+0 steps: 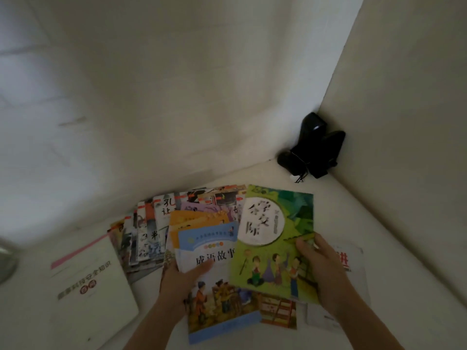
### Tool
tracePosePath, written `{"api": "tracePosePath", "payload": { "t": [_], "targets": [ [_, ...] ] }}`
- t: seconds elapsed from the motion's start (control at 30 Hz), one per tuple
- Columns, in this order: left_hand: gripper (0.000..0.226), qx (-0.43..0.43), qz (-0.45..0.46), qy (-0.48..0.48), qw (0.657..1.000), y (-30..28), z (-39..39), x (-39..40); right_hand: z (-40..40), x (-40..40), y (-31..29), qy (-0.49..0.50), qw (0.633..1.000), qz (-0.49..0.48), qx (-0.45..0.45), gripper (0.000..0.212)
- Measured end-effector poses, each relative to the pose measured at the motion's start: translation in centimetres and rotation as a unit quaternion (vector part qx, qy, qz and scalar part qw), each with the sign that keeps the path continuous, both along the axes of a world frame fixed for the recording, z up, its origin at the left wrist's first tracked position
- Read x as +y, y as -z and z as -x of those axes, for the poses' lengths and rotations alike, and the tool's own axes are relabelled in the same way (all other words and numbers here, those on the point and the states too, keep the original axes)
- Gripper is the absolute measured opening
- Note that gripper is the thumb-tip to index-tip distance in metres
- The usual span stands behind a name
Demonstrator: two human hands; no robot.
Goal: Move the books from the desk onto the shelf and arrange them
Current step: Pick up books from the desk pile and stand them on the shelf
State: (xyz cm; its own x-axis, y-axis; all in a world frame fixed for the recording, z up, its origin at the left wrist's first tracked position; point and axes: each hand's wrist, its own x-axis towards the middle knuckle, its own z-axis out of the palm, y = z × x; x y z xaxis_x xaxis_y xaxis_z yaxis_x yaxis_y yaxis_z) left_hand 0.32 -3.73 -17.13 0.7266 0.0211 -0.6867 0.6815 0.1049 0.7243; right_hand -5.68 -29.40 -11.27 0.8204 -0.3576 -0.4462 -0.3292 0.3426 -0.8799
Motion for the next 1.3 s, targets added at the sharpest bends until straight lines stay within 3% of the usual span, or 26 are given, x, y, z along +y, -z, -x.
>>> {"api": "tracePosePath", "payload": {
  "t": [0.07,0.17,0.27,0.33,0.4,0.47,0.53,0.57,0.6,0.7,0.8,0.87,1.0,1.07,1.17,1.3],
  "targets": [
    [0.075,0.014,0.009,-0.025,1.0,-0.3,-0.3,0.0,0.0,2.3,0.7,-0.066,0.996,0.053,-0.007,0.018],
    [0.102,0.012,0.039,-0.028,0.999,-0.1,-0.6,0.2,-0.4,5.1,3.3,-0.131,0.971,0.197,-0.013,0.021],
    [0.1,-0.024,0.008,0.035,0.999,-0.8,0.0,0.1,-0.7,6.5,6.8,-0.175,0.947,0.269,-0.009,0.007],
    [0.09,-0.036,-0.021,0.06,0.997,-0.7,0.5,0.1,-0.8,6.9,8.5,-0.209,0.93,0.301,0.008,0.032],
    [0.082,-0.054,-0.03,0.06,0.996,-0.8,0.8,0.2,-0.7,7.0,8.2,-0.211,0.937,0.278,0.02,0.06],
    [0.08,-0.075,-0.025,0.07,0.994,-1.2,1.1,0.2,-0.4,6.2,7.0,-0.198,0.968,0.153,0.012,0.079],
    [0.075,-0.112,-0.011,0.096,0.989,-2.5,1.0,-0.3,0.0,4.8,5.6,-0.231,0.972,0.045,0.01,0.095],
    [0.072,-0.137,-0.004,0.118,0.983,-3.2,0.7,-0.7,0.2,4.0,5.0,-0.251,0.966,0.07,-0.002,0.098],
    [0.071,-0.163,0.003,0.147,0.976,-4.0,0.2,-1.3,0.1,3.0,4.4,-0.253,0.962,0.103,-0.012,0.095],
    [0.067,-0.241,-0.007,0.22,0.945,-5.6,-1.7,-4.0,-0.2,1.0,3.0,-0.207,0.953,0.217,-0.051,0.053],
    [0.062,-0.266,-0.007,0.279,0.923,-6.3,-2.9,-6.5,-0.2,-1.0,2.6,-0.175,0.935,0.308,-0.032,0.037],
    [0.059,-0.263,-0.003,0.303,0.916,-6.0,-2.7,-7.7,0.3,-1.6,2.6,-0.176,0.93,0.323,-0.023,0.041],
    [0.072,-0.247,-0.011,0.315,0.916,-3.4,-1.5,-8.3,0.6,-1.1,3.6,-0.068,0.972,0.213,-0.069,0.066],
    [0.065,-0.242,-0.018,0.302,0.922,-2.6,-1.0,-8.4,0.5,-0.5,3.8,-0.037,0.975,0.19,-0.107,0.073],
    [0.062,-0.237,-0.015,0.288,0.928,-2.3,-0.9,-8.9,0.7,0.2,3.9,-0.053,0.976,0.18,-0.113,0.071],
    [0.085,-0.208,-0.025,0.286,0.935,-2.4,-0.8,-9.2,1.2,0.4,4.1,-0.04,0.972,0.207,-0.107,0.06]
  ]
}}
